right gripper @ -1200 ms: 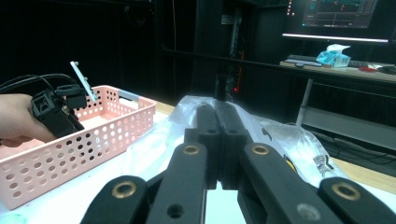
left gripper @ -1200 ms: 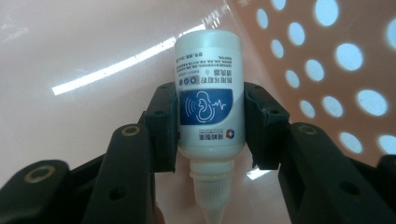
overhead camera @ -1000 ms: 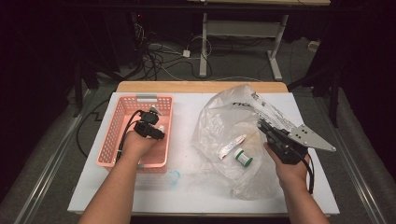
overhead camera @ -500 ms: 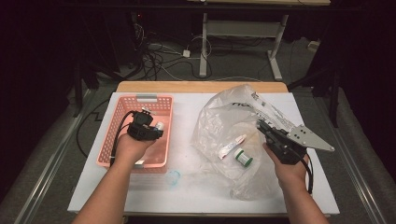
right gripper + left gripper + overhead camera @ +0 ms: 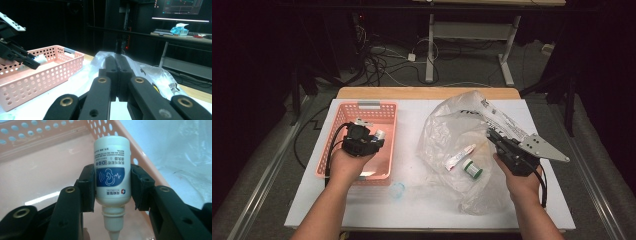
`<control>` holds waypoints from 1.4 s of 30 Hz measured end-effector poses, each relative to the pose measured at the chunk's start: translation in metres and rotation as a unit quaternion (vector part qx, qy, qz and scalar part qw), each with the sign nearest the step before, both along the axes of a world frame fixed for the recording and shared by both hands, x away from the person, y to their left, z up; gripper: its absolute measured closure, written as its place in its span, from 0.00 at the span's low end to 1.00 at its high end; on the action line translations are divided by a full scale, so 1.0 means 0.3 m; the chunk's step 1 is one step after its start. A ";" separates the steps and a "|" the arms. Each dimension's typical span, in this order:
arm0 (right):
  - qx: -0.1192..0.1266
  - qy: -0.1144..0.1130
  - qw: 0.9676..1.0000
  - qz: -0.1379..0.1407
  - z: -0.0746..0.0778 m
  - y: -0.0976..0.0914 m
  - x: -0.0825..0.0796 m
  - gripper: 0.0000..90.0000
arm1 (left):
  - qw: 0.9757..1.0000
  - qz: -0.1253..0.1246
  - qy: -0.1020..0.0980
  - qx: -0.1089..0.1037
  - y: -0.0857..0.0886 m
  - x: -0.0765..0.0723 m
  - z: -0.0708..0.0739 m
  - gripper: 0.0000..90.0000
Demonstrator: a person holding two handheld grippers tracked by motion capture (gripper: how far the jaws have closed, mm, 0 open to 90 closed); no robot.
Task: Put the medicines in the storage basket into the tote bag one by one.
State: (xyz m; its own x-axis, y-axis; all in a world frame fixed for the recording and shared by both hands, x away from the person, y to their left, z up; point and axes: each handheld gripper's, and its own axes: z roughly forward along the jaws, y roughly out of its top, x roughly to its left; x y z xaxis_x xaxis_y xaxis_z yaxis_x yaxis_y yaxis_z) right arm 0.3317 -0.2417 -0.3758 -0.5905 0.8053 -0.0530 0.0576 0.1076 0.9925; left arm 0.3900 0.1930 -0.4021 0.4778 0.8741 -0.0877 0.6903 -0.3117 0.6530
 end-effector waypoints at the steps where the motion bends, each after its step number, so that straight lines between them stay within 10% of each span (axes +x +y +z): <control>1: 0.000 0.000 1.000 0.000 0.000 0.000 0.000 1.00 | 1.000 -0.001 -0.005 -0.003 0.002 -0.009 0.001 0.64; 13: -0.002 -0.003 1.000 0.001 0.001 0.003 -0.001 1.00 | 0.997 -0.004 -0.058 -0.049 0.015 -0.132 -0.012 0.64; 19: -0.004 0.001 1.000 0.003 -0.003 0.008 -0.002 1.00 | 0.996 -0.010 -0.082 -0.038 0.000 -0.189 -0.033 0.64; 42: -0.007 -0.002 1.000 0.008 -0.002 0.013 -0.003 1.00 | 0.991 -0.035 -0.112 -0.065 -0.047 -0.214 0.006 0.64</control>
State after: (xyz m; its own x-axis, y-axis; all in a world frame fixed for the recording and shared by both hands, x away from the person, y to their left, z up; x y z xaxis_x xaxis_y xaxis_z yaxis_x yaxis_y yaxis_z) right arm 0.3308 -0.2378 -0.3763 -0.6036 0.7945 -0.0667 0.0517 0.1225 0.9911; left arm 0.3258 0.1789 -0.4002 0.5566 0.8266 -0.0833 0.5039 -0.2562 0.8249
